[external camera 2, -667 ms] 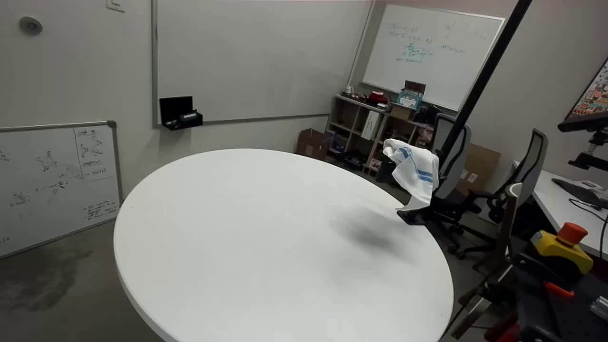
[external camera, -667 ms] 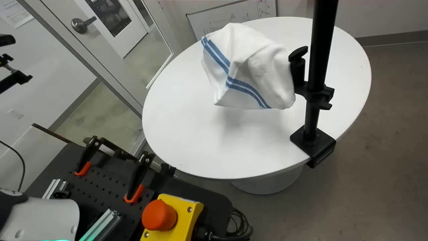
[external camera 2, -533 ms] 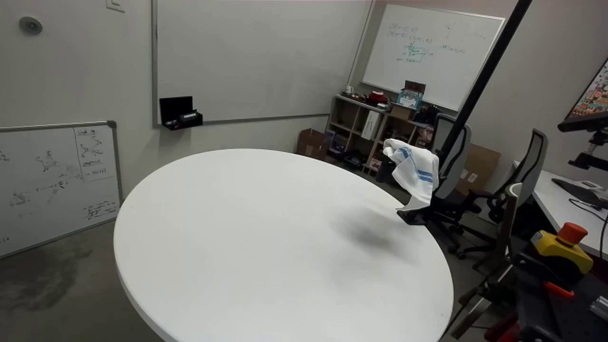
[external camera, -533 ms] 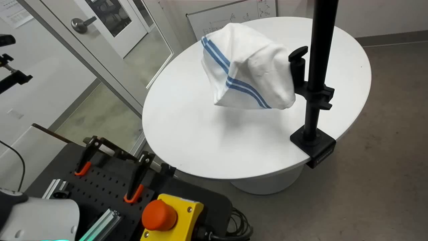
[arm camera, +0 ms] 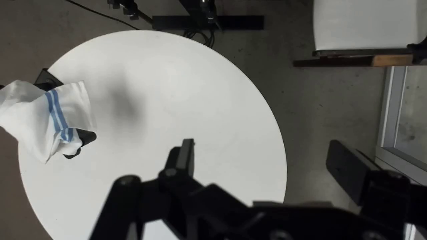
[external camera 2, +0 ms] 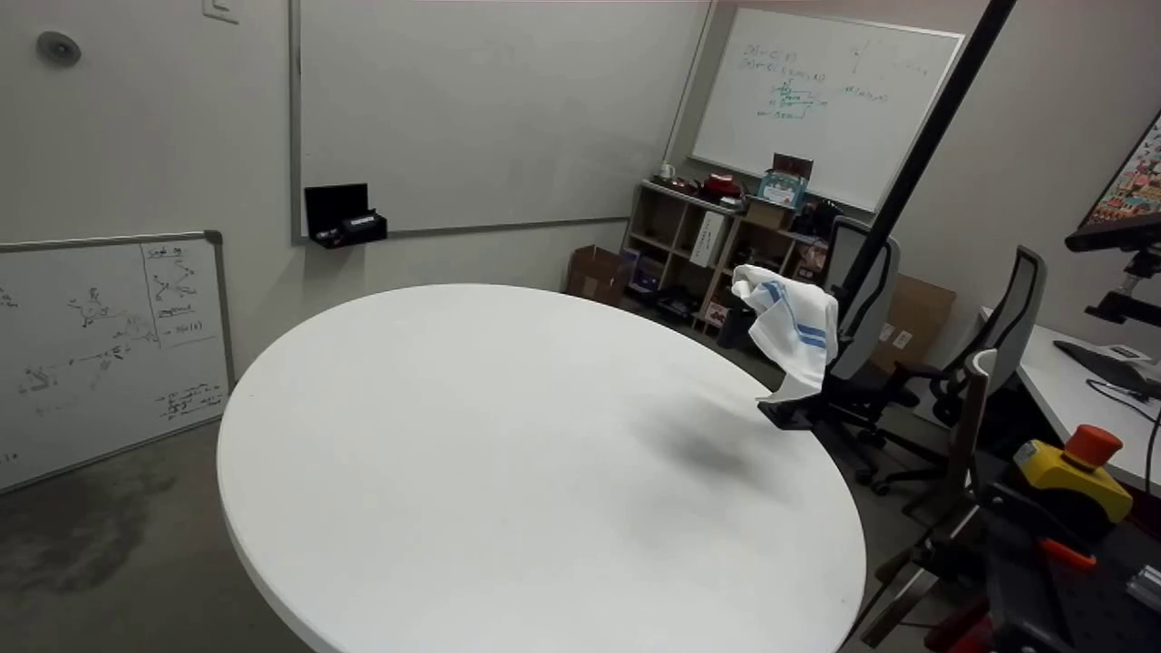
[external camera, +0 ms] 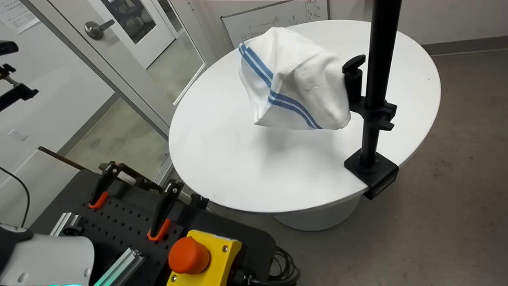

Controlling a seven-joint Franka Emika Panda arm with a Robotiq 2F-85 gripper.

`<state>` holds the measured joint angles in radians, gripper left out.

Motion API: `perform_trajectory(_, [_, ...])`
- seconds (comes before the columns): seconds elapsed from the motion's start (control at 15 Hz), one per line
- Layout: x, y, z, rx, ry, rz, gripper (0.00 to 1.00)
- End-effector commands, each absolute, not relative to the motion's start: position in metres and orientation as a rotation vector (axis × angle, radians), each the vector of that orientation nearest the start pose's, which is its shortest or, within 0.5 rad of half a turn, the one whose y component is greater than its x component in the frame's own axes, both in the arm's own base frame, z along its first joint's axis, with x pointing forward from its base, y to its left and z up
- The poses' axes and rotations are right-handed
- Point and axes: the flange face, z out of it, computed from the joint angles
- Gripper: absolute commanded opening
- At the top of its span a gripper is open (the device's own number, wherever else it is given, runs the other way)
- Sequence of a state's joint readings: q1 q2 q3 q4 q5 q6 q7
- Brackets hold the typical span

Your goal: Unhang the cloth from the stand

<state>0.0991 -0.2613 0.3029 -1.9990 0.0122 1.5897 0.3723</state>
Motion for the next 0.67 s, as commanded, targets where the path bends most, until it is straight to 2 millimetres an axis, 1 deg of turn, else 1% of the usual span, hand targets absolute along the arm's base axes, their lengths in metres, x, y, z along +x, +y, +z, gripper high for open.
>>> perform_trajectory(0.0, [0.4222, 0.1945, 0.5528, -3.255, -0.021, 0.203, 1.00])
perform_trajectory(0.53, [0.4222, 0.1945, 0.5528, -3.255, -0.021, 0.203, 1.00])
perform_trajectory(0.6, [0.4262, 0.1906, 0.5536, -3.254, 0.028, 0.187, 1.00])
